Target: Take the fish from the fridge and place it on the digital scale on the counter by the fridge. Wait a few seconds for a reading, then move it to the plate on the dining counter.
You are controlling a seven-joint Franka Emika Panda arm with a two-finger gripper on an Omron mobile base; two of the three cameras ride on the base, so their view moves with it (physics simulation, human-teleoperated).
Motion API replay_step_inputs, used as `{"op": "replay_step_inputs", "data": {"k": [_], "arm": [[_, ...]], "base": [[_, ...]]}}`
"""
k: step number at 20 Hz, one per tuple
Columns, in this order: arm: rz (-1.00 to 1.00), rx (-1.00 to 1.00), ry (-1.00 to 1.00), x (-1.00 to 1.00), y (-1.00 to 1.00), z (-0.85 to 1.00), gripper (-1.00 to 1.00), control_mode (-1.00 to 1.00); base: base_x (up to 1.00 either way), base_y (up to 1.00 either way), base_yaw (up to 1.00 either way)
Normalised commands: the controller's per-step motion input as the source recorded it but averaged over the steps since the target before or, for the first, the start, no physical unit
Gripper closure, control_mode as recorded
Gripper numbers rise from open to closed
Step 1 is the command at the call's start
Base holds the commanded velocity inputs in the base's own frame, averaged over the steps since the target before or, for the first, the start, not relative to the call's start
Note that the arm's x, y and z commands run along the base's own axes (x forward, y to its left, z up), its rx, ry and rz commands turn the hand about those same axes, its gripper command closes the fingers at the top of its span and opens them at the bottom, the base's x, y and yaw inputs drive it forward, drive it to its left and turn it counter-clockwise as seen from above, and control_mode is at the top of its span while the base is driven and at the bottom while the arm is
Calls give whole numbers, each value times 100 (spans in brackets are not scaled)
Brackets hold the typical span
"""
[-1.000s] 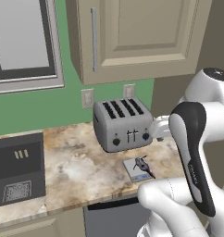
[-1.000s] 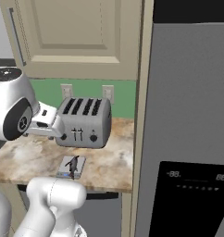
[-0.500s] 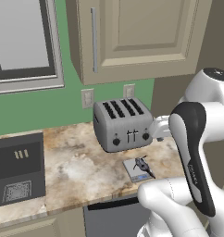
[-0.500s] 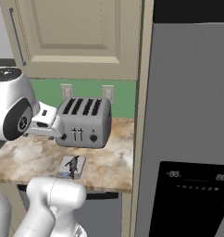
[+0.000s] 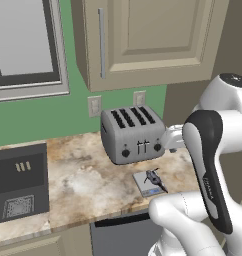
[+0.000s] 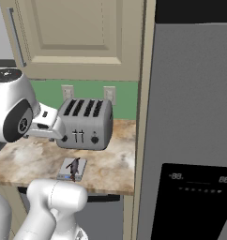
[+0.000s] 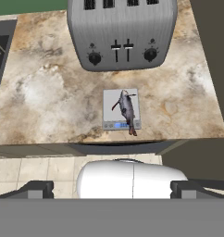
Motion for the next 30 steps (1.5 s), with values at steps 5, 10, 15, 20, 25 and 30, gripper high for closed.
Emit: {"op": "replay_step_inputs", "data": {"k": [5, 10, 15, 20, 25, 30], "arm": [[0, 0, 0, 0, 0, 0, -100, -100], [0, 0, 0, 1, 0, 0, -100, -100], [0, 0, 0, 1, 0, 0, -100, -100], [0, 0, 0, 3, 0, 0, -100, -100], [0, 0, 0, 7, 0, 0, -100, -100], [0, 0, 0, 7, 0, 0, -100, -100]], "base": [[0, 0, 0], [0, 0, 0], [0, 0, 0], [0, 0, 0], [0, 0, 0], [0, 0, 0]]}}
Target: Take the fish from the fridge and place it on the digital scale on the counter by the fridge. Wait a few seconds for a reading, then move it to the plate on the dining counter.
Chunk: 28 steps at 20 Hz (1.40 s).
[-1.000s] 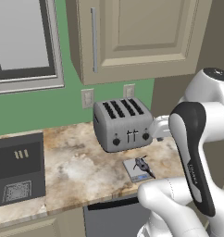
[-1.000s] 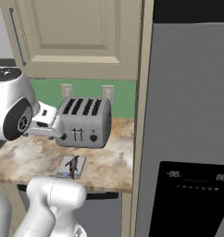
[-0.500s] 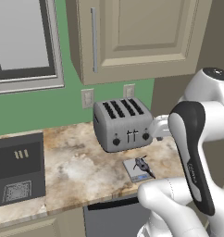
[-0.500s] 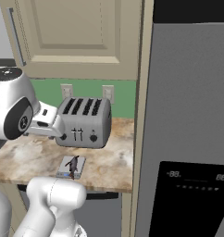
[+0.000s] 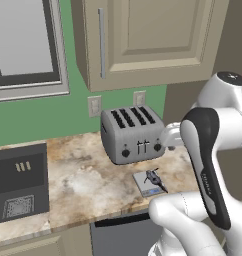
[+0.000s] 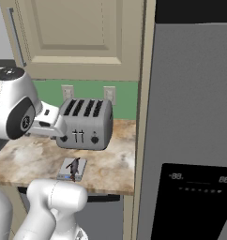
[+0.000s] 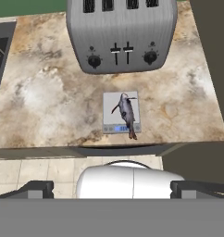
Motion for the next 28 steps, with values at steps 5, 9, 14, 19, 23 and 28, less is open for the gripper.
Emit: {"op": "replay_step_inputs", "data": {"k": [5, 9, 14, 19, 23, 28], "arm": [[0, 0, 0, 5, 0, 0, -100, -100], [0, 0, 0, 1, 0, 0, -100, -100], [0, 0, 0, 0, 0, 0, -100, -100], [0, 0, 0, 0, 0, 0, -100, -100], [0, 0, 0, 0, 0, 0, -100, -100], [0, 0, 1, 3, 0, -11, -100, -100]], "base": [[0, 0, 0], [0, 0, 0], [0, 0, 0], [0, 0, 0], [0, 0, 0], [0, 0, 0]]}}
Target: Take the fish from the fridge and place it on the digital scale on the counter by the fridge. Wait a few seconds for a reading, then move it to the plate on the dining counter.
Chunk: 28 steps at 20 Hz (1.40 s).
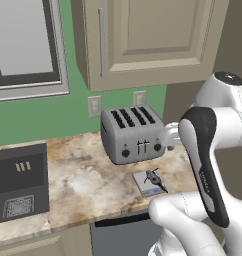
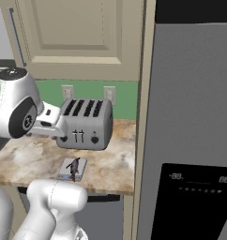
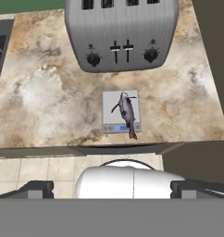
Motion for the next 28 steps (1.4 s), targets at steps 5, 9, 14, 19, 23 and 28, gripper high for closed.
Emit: {"op": "replay_step_inputs", "data": {"k": [5, 9, 14, 19, 23, 28], "arm": [[0, 0, 7, 25, 0, -19, -100, -100], [0, 0, 15, 44, 0, -32, -100, -100], [0, 0, 21, 49, 0, -41, -100, -100], [0, 0, 23, 45, 0, -36, -100, -100], [0, 0, 1, 34, 0, -56, -100, -100], [0, 0, -14, 20, 0, -60, -100, -100]], "base": [[0, 0, 0], [0, 0, 0], [0, 0, 0], [0, 0, 0], [0, 0, 0], [0, 0, 0]]}}
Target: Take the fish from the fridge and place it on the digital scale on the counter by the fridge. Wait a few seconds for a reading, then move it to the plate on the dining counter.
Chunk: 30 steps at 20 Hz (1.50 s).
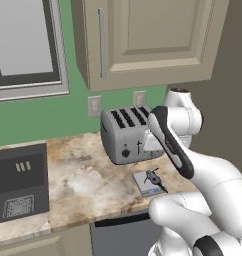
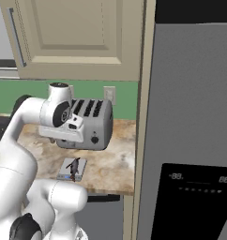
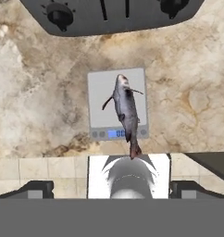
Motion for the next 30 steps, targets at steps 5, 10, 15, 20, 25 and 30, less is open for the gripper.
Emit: {"op": "replay_step_inputs", "data": {"k": [5, 10, 15, 20, 25, 30], "arm": [[0, 0, -20, 26, 0, -50, -100, -100], [0, 0, -11, 27, 0, -30, -100, -100], [0, 0, 5, 29, 0, -7, -100, -100], [0, 0, 21, 22, 0, -7, -100, -100], [0, 0, 14, 0, 0, -11, -100, -100], [0, 0, 0, 0, 0, -24, -100, -100]], "base": [[0, 0, 0], [0, 0, 0], [0, 0, 0], [0, 0, 0], [0, 0, 0], [0, 0, 0]]}}
